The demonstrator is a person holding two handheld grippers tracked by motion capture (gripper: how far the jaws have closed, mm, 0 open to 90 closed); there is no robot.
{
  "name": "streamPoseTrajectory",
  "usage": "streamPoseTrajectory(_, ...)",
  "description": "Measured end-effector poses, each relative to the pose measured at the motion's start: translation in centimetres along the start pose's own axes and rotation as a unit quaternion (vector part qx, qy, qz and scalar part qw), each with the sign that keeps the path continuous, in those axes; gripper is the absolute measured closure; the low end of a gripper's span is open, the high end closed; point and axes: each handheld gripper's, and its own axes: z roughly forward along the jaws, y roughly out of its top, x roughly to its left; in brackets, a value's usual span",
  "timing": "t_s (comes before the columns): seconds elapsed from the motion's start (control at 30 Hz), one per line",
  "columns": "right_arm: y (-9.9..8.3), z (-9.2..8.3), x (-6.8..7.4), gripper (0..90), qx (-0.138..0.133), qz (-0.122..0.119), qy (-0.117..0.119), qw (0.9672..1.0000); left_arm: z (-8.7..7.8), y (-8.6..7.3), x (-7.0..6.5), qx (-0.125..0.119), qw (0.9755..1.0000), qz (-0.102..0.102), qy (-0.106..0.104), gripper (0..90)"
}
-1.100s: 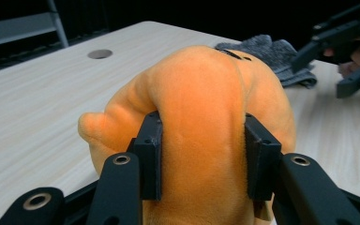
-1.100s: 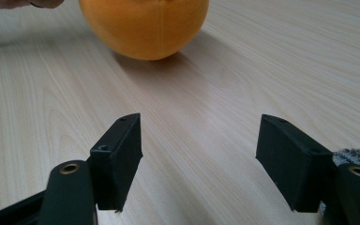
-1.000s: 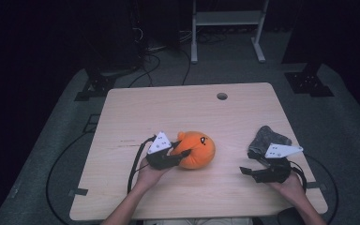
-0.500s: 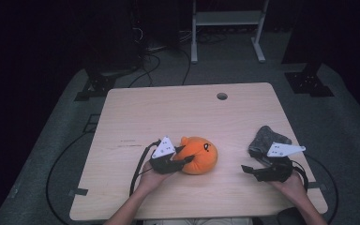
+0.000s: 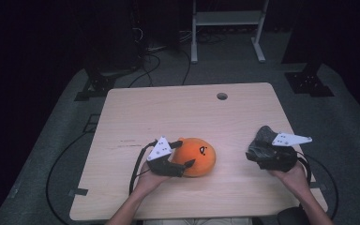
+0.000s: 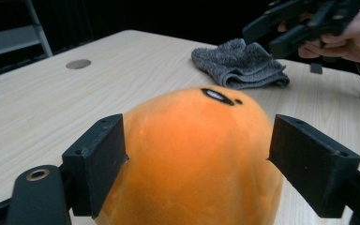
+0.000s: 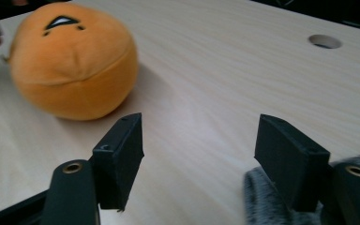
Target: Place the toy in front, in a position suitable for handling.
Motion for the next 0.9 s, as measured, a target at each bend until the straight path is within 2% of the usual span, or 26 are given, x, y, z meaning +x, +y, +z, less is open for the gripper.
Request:
streamPoseTrajectory(0.07, 0.7, 0.0, -0.8, 31.9, 0.0, 0.006, -0.021, 0.9998, -0.1, -0.1, 0.3, 0.001, 1.0, -0.005, 0.002, 17.0)
streamPoseTrajectory(0.1, 1.2, 0.1, -1.4, 32.0, 0.003, 0.011, -0.039, 0.9992, -0.2, -0.1, 0.4, 0.002, 1.0, -0.006, 0.003, 15.7)
streamPoseTrajectory(0.17, 1.4, 0.2, -1.9, 32.6, 0.005, 0.014, -0.05, 0.9986, -0.3, -0.2, 0.6, 0.0, 1.0, -0.008, 0.003, 15.3)
streamPoseTrajectory(0.27, 2.0, 0.6, -3.4, 34.4, 0.005, 0.028, -0.077, 0.9966, -0.4, -0.2, 0.7, 0.0, 1.0, -0.007, 0.004, 15.2)
streamPoseTrajectory(0.4, 1.9, 1.6, -5.1, 36.5, 0.027, 0.051, -0.108, 0.9925, -0.5, -0.2, 0.8, 0.002, 0.9999, -0.008, 0.009, 13.9)
streamPoseTrajectory(0.5, 1.5, 2.6, -6.2, 38.9, 0.054, 0.066, -0.126, 0.9884, -0.5, -0.2, 0.9, 0.001, 0.9999, -0.008, 0.009, 13.9)
streamPoseTrajectory(0.6, 1.0, 3.3, -7.1, 40.4, 0.076, 0.067, -0.147, 0.9839, -0.4, -0.2, 0.9, 0.002, 0.9999, -0.006, 0.008, 13.9)
streamPoseTrajectory(0.7, 0.4, 3.7, -7.9, 41.8, 0.093, 0.079, -0.154, 0.9805, -0.4, -0.2, 0.9, 0.002, 1.0, -0.007, 0.006, 14.0)
streamPoseTrajectory(0.73, 0.4, 3.7, -7.9, 41.8, 0.093, 0.079, -0.154, 0.9805, -0.4, -0.2, 0.9, 0.002, 1.0, -0.007, 0.006, 14.0)
streamPoseTrajectory(0.77, 0.2, 3.8, -8.0, 41.8, 0.099, 0.084, -0.155, 0.9792, -0.4, -0.2, 0.9, 0.001, 1.0, -0.006, 0.006, 14.0)
streamPoseTrajectory(0.8, -0.3, 4.2, -8.5, 42.6, 0.118, 0.092, -0.156, 0.9764, -0.4, -0.2, 0.9, 0.001, 1.0, -0.007, 0.006, 14.0)
streamPoseTrajectory(0.9, -0.7, 4.5, -8.8, 43.9, 0.136, 0.099, -0.158, 0.973, -0.5, -0.2, 1.0, -0.001, 0.9999, -0.008, 0.007, 14.0)
